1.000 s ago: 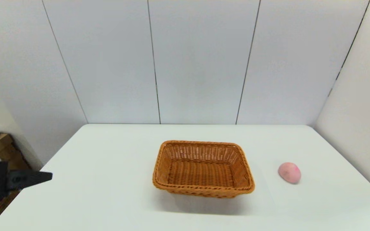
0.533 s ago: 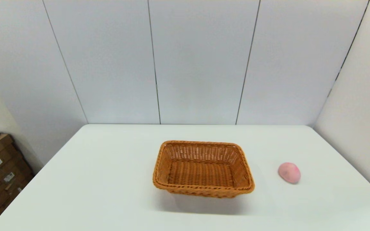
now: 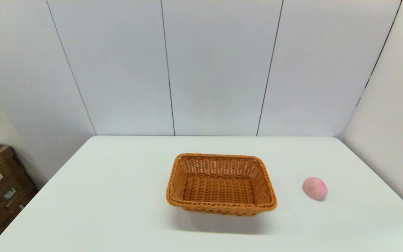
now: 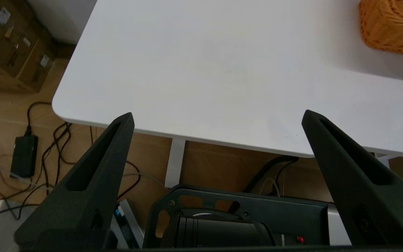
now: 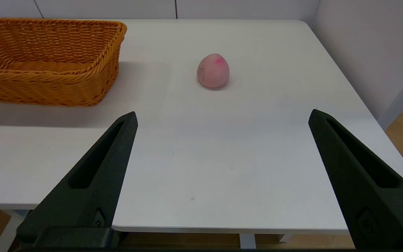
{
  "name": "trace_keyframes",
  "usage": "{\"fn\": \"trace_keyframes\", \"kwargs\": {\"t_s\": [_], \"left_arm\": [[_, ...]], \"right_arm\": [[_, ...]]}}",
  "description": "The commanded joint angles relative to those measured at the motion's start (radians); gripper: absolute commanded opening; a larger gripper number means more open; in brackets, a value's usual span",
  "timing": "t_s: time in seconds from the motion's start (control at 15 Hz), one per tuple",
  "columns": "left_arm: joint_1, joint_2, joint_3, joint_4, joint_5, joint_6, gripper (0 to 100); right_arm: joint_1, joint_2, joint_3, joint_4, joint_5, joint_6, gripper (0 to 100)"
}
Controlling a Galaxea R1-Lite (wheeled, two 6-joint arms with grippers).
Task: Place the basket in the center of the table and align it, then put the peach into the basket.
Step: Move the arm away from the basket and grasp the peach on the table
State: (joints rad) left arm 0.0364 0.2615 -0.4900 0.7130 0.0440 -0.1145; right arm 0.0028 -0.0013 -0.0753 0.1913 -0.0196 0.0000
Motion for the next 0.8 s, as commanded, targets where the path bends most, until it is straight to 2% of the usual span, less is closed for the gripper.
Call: {"fn": "trace_keyframes", "kwargs": {"t_s": [0.07,0.33,0.47,0.73,0.8], "left_arm": [[-0.026,-0.134,0.14,-0.118,-0.03,0.053,100],[-0.032,-0.2,0.357,-0.446,-0.024,0.068,100],[-0.032,-0.222,0.424,-0.555,-0.029,0.088,100],[-0.035,-0.263,0.426,-0.555,-0.03,0.081,100],[-0.035,-0.263,0.426,-0.555,-0.029,0.079,100]], "right_arm": [[0.002,0.0,0.0,0.0,0.0,0.0,100],[0.0,0.0,0.0,0.0,0.001,0.002,100],[0.002,0.0,0.0,0.0,0.001,0.003,100],[0.0,0.0,-0.004,0.008,-0.007,0.0,100],[0.0,0.017,-0.06,0.036,-0.003,0.002,100]]}}
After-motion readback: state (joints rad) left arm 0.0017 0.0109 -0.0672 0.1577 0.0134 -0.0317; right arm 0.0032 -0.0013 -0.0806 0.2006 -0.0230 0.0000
